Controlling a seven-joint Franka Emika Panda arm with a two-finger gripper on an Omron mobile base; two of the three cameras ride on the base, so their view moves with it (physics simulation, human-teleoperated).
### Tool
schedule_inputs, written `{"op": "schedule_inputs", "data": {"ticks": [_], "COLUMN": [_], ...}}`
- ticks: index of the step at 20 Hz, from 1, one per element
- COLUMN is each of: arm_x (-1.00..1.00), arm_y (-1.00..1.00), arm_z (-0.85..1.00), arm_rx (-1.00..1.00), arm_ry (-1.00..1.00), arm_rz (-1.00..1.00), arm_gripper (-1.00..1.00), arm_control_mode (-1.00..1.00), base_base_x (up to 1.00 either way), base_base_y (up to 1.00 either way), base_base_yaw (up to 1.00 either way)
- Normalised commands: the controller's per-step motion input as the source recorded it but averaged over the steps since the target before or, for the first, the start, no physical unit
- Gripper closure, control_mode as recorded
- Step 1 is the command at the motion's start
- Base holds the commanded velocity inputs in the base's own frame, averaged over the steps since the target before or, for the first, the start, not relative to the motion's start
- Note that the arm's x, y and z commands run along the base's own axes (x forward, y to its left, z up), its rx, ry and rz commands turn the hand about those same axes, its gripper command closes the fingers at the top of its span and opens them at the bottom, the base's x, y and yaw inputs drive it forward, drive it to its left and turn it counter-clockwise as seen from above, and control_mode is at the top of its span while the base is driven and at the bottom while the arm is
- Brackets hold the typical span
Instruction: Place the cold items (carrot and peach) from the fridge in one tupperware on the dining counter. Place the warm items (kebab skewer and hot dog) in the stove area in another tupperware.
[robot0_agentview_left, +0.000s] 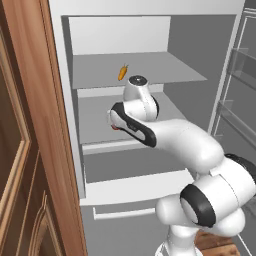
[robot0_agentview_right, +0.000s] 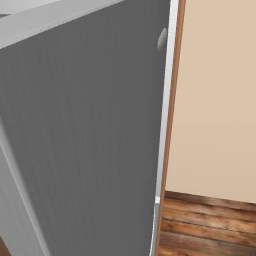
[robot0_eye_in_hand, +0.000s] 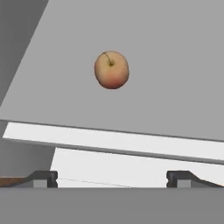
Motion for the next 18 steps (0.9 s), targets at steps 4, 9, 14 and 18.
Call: {"op": "schedule_inputs", "data": {"ticks": [4,9,14,18], "arm_x": [0.50,0.53,0.32,0.31], "arm_y": [0.15,-0.03,0.00,0.01], "arm_z": [-0.36,-0.09,-0.28,-0.28], "arm_rx": [-0.02,0.00,0.00,0.00], "arm_ry": [0.01,0.00,0.00,0.00], "arm_rz": [0.00,-0.07,-0.09,-0.04], "arm_gripper": [-1.00,-1.00,-1.00,-1.00], "arm_control_mode": [-1.00,-1.00,-1.00,-1.00], "base_base_x": [0.00,0.00,0.00,0.00], "base_base_y": [0.00,0.00,0.00,0.00], "base_base_yaw": [0.00,0.00,0.00,0.00]}}
